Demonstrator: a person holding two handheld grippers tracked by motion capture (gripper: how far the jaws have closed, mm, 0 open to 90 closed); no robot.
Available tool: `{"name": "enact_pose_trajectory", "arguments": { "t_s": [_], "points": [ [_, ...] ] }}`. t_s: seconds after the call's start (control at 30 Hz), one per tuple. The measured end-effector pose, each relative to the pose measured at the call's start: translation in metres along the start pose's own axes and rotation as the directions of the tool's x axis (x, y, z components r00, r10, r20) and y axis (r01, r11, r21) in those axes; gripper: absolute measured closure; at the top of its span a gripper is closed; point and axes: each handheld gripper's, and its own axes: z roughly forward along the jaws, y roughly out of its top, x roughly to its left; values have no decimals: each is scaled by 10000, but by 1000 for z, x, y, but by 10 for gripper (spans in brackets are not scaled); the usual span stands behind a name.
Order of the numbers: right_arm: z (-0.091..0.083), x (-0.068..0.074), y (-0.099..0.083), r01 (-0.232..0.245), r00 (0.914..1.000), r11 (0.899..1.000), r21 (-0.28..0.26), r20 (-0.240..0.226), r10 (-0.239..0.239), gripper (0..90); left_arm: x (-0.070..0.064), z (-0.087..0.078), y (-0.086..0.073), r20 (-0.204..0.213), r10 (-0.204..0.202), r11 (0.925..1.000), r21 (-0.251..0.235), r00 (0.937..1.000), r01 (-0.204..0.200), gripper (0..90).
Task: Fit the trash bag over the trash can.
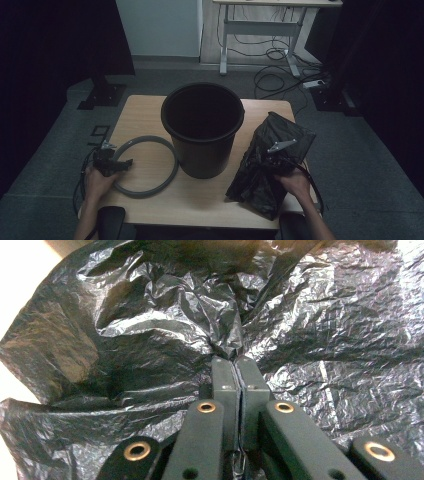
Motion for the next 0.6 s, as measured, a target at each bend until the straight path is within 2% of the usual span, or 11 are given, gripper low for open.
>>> {"name": "enact_pose_trajectory", "arguments": {
  "t_s": [0.27,0.6],
  "points": [
    [-5,-22,22,-192,9976,9998,-20,669,193,884,0,0,0,-1,-5,10000,-22,10000,5,0],
    [-12,-38,43,-498,9932,9987,-121,1049,508,884,0,0,0,0,-6,10000,-21,10000,6,0]
  ]
}}
